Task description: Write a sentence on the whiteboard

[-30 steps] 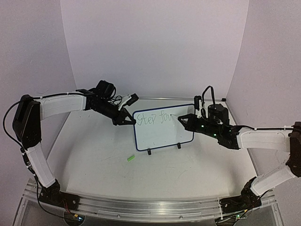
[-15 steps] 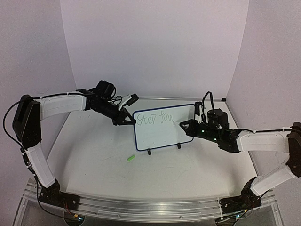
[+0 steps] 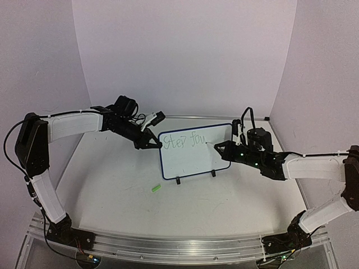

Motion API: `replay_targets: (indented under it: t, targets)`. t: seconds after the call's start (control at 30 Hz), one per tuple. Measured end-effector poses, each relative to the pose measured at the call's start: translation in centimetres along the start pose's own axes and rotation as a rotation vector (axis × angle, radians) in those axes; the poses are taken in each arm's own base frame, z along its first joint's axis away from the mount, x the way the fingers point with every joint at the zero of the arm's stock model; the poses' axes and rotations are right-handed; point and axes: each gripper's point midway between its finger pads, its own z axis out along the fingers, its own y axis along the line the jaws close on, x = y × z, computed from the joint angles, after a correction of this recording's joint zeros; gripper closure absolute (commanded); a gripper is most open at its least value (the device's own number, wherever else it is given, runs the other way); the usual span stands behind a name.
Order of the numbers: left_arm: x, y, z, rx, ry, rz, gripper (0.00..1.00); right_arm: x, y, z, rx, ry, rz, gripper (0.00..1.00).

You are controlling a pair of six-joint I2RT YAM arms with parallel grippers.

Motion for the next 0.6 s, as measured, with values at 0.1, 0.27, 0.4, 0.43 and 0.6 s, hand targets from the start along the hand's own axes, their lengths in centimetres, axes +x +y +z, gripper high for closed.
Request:
replay_targets:
  t: [0.1, 0.27, 0.4, 0.43, 0.6]
  targets:
    - [0.0, 0.0, 0.0, 0.000, 0.000, 0.000, 1.00, -1.1, 0.6, 0.0, -0.010, -0.021, -0.005, 1.00]
    - [0.0, 0.0, 0.0, 0.000, 0.000, 0.000, 1.00, -2.5, 1.5, -0.3, -0.024, -0.055, -0.012, 1.00]
    - [0.0, 0.0, 0.0, 0.000, 0.000, 0.000, 1.00, -2.6, 1.5, -0.3, -0.025, -0.059, -0.015, 1.00]
    - [0.0, 0.0, 0.0, 0.000, 0.000, 0.000, 1.00, -2.6, 1.5, -0.3, -0.024, -0.058, -0.016, 1.00]
    - [0.0, 0.0, 0.0, 0.000, 0.000, 0.000, 1.00, -2.6, 1.6, -0.3, -0.026, -0.057, -0.019, 1.00]
